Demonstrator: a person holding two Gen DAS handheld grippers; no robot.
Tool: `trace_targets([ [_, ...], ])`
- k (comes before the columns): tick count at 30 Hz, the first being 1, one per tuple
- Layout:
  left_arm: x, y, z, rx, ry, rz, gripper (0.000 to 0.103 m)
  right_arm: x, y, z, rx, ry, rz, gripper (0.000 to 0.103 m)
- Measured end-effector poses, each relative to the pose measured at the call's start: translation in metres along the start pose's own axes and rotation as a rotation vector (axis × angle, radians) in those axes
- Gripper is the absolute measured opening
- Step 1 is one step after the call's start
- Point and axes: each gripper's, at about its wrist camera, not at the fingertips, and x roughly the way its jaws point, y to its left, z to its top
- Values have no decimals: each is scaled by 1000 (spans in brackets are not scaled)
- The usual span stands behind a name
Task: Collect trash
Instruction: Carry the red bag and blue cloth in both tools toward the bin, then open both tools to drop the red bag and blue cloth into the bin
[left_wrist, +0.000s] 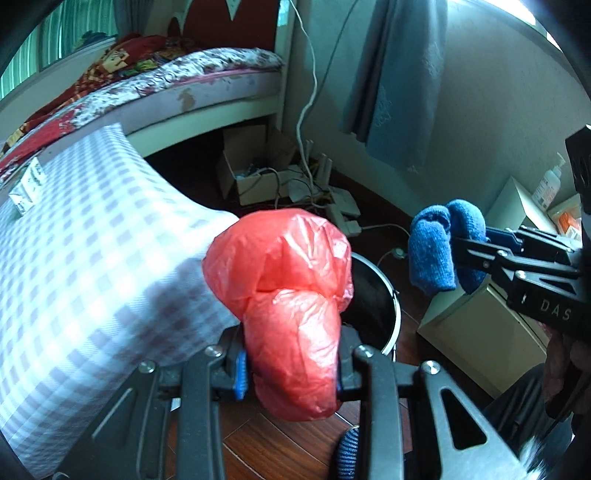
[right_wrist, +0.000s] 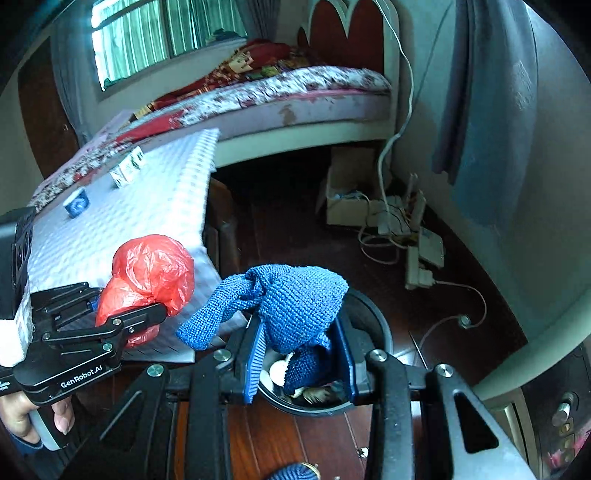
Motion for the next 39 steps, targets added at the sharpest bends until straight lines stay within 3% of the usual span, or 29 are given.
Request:
trace_targets([
  [14,84,-13,11,8,145,-56,34,74,-43,-16,-53,139,-9,37],
  [27,137,-24,6,45,234,-59,39,138,-51,-33,-109,266,23,39],
  [29,144,-24,4,19,247,-92,54,143,-53,-38,-124,273,10,44],
  [30,148,-23,3,10,258,-91,73,145,-54,-39,-134,273,-12,56],
  [31,148,-23,2,9,253,-83,85,148,-57,-41,-138,273,-47,81],
  [33,146,-21,-2,9,236,-42,90,151,-68,-43,-127,282,-108,101],
  [35,147,-19,-7,8,246,-10,99,153,-79,-47,-90,312,-129,101],
  [39,145,-15,-14,7,214,70,102,156,-86,-50,-61,342,-147,102],
])
